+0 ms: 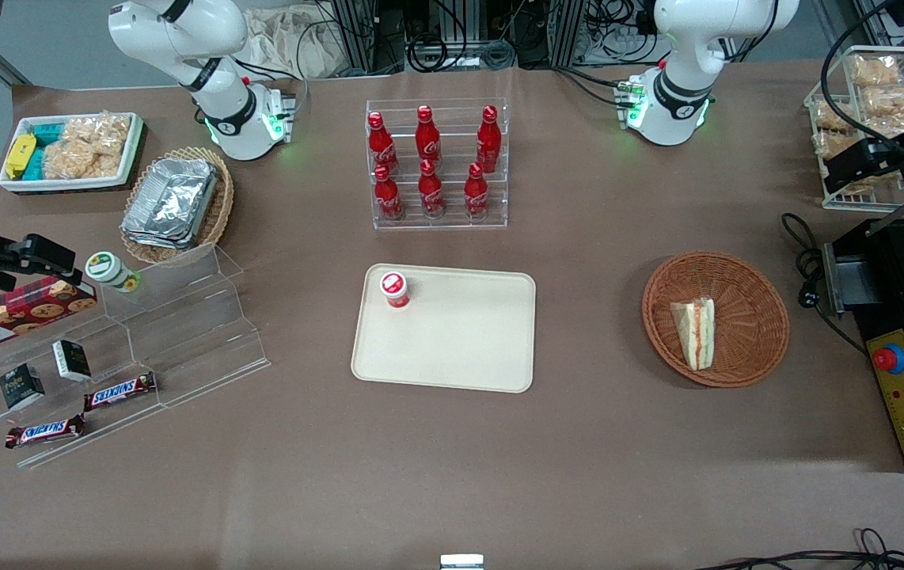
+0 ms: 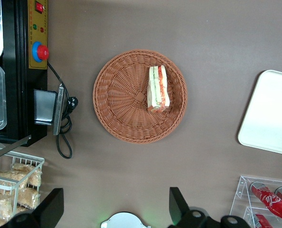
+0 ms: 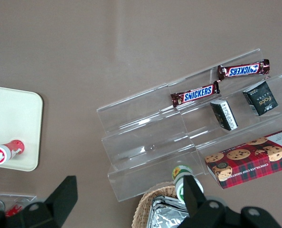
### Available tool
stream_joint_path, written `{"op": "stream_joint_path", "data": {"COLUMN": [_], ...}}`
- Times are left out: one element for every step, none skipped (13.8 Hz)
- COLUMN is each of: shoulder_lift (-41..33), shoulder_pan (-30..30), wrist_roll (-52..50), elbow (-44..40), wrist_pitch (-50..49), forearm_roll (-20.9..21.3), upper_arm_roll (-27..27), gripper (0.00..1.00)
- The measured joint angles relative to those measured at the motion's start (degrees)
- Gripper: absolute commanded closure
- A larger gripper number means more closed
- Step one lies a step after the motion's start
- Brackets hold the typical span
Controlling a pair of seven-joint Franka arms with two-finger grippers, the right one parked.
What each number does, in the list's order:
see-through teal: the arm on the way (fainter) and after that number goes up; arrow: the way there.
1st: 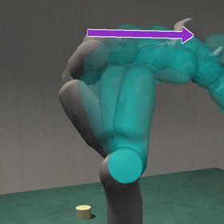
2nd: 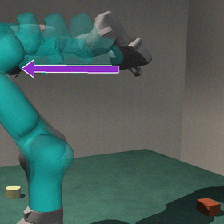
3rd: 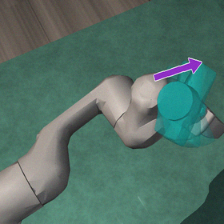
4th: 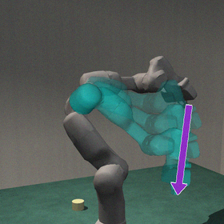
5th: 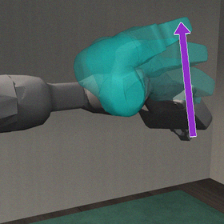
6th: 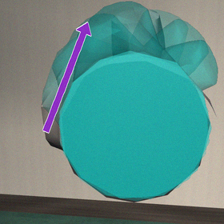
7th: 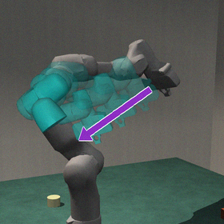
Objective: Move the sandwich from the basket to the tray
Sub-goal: 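Move the left gripper over the sandwich in the wicker basket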
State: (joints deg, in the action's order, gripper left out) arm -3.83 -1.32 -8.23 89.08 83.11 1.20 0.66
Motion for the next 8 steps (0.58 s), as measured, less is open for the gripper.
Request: {"op": "stream_joint_path", "data": {"shoulder_lift": [0.34, 0.36, 0.35, 0.35, 0.39, 0.67, 1.4, 2.87], "shoulder_pan": [0.0, 0.02, 0.05, 0.13, 0.18, 0.24, 0.27, 0.25], "wrist_roll": [0.0, 0.02, 0.14, 0.27, 0.31, 0.31, 0.31, 0.31], "elbow": [-0.27, -0.29, -0.39, -0.5, -0.54, -0.44, -0.14, 0.19], "wrist_pitch": [-0.15, -0.32, -0.38, -0.37, -0.38, -0.47, -0.57, -0.47], "forearm_roll": [0.0, -0.02, -0.03, -0.04, -0.12, -0.21, -0.23, -0.24], "upper_arm_roll": [0.01, 0.05, 0.08, 0.1, 0.17, 0.24, 0.27, 0.27], "gripper": [0.0, 0.0, 0.0, 0.0, 0.0, 0.0, 0.0, 0.0]}}
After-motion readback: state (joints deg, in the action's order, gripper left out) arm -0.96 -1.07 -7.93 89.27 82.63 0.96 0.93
